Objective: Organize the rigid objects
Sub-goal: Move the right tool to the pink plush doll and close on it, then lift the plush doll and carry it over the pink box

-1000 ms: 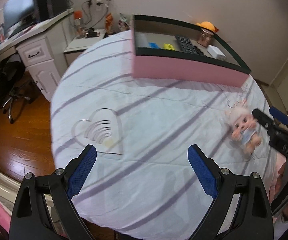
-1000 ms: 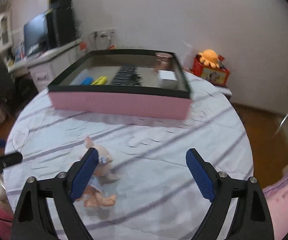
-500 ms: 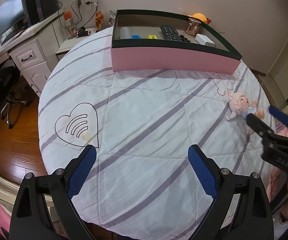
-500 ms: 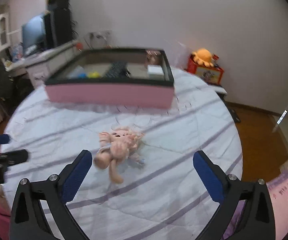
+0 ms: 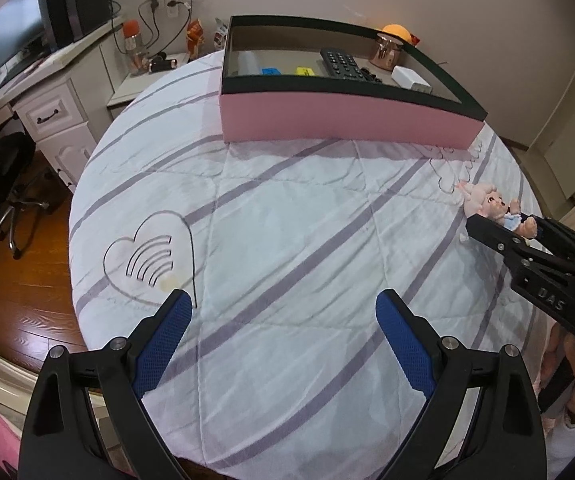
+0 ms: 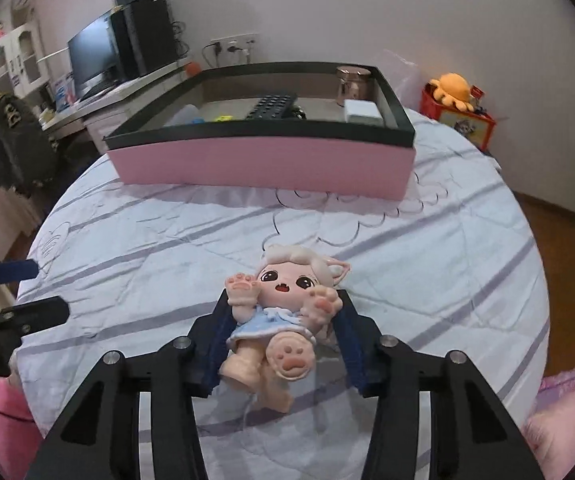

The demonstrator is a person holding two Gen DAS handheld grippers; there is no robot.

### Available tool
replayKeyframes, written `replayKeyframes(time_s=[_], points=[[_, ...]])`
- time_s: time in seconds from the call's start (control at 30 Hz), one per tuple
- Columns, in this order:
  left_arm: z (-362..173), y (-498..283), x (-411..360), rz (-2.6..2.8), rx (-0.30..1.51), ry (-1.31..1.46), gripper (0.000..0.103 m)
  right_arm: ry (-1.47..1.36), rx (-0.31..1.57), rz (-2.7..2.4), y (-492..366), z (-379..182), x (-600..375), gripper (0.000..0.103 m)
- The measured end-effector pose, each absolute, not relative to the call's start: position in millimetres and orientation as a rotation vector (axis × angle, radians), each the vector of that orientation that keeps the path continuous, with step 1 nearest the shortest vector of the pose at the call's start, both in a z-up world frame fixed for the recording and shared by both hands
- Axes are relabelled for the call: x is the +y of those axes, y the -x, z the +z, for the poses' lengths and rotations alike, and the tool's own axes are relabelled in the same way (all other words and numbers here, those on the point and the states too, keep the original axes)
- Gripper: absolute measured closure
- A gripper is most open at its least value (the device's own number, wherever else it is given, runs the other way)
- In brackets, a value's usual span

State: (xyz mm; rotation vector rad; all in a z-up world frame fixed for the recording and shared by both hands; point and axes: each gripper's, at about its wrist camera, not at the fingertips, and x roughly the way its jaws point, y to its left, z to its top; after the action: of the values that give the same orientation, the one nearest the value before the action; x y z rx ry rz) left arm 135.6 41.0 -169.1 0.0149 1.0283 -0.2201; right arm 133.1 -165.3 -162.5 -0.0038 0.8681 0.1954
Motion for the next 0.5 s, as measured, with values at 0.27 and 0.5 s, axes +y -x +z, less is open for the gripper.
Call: replayKeyframes(time_s=[0.27, 0.5], points=[[-164.2, -156.8, 44.3, -0.228, 1.013, 0.013, 0.008, -0.022, 0.804, 0.273, -142.0, -117.9, -171.2, 0.06], [-145.9, -181.8, 41.5, -0.257, 0.966, 0.038, 0.008, 0.0, 0.739, 0.279, -191.7, -80.6, -169.6, 0.06]])
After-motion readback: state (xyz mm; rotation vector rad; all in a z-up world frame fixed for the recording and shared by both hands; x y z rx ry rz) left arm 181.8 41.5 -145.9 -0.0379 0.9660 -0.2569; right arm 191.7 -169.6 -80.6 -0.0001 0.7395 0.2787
